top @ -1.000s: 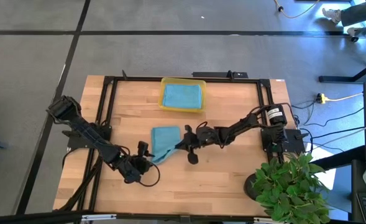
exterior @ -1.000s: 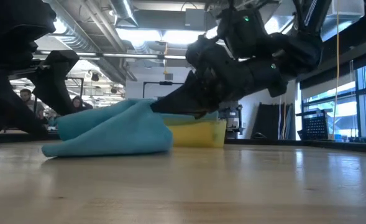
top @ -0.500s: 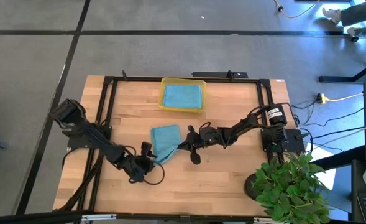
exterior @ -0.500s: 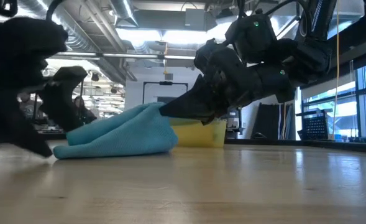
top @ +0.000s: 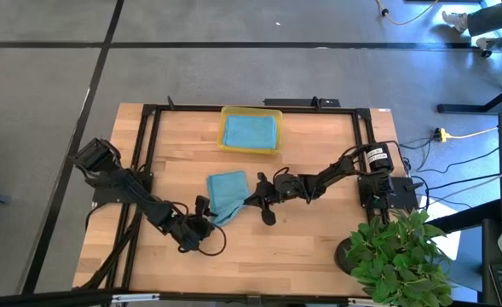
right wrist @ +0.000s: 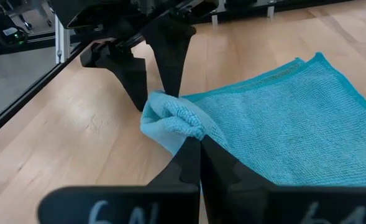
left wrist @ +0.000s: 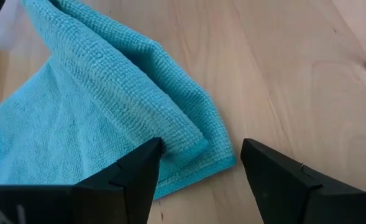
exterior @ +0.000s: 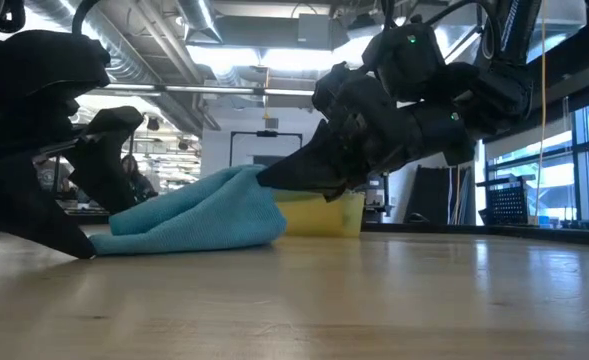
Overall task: Fold microfiber towels
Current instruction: Fold the blue towel
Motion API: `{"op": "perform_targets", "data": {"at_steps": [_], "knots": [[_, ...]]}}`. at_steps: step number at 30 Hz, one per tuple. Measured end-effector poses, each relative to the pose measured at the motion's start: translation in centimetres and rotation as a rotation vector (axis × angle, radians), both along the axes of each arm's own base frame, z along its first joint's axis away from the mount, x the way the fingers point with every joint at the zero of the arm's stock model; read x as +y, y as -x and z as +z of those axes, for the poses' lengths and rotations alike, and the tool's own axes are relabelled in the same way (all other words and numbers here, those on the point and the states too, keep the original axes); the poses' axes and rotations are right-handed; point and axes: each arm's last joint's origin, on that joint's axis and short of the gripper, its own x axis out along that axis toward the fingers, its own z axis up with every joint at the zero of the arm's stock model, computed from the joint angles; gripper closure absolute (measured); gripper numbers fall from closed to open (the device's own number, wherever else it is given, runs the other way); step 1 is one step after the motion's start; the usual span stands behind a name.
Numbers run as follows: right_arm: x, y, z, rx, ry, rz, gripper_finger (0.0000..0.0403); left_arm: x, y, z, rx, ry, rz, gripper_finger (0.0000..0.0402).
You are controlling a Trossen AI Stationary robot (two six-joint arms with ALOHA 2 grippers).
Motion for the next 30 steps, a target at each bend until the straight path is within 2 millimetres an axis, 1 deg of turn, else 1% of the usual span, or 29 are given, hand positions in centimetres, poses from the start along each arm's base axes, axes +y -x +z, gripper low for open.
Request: {"op": "perform_targets", "data": {"at_steps": [5, 11, 15, 19, 20, 21, 26, 30], "knots": [[0.0, 0.0, 0.0, 0.001, 0.000, 0.002, 0.0403, 0.0, 0.0, 0.0, -0.005, -0.011, 0.006, 0.0200], [0.2, 0.0, 0.0, 0.000, 0.014, 0.057, 0.0403, 0.3, 0.1, -0.1, -0.023, -0.063, 0.041, 0.0247], [0.3, 0.1, -0.2, 0.019, 0.004, 0.100, 0.0403, 0.4, 0.0, 0.0, -0.054, -0.070, 0.081, 0.0293], [0.4, 0.3, -0.5, 0.052, 0.013, 0.144, 0.0396, 0.6, -0.1, 0.0, -0.064, -0.060, 0.107, 0.0362], [0.4, 0.3, -0.6, 0.063, 0.015, 0.149, 0.0392, 0.6, -0.1, 0.0, -0.065, -0.059, 0.108, 0.0381], [0.4, 0.4, -0.7, 0.070, 0.026, 0.157, 0.0387, 0.6, -0.1, 0.0, -0.066, -0.058, 0.109, 0.0391], [1.3, 0.7, -1.3, 0.092, 0.159, 0.235, 0.0351, 0.6, -0.1, 0.0, -0.066, -0.055, 0.108, 0.0399], [2.7, 1.0, -1.4, 0.078, 0.230, 0.285, 0.0300, 0.6, -0.1, 0.0, -0.067, -0.048, 0.111, 0.0401]]}}
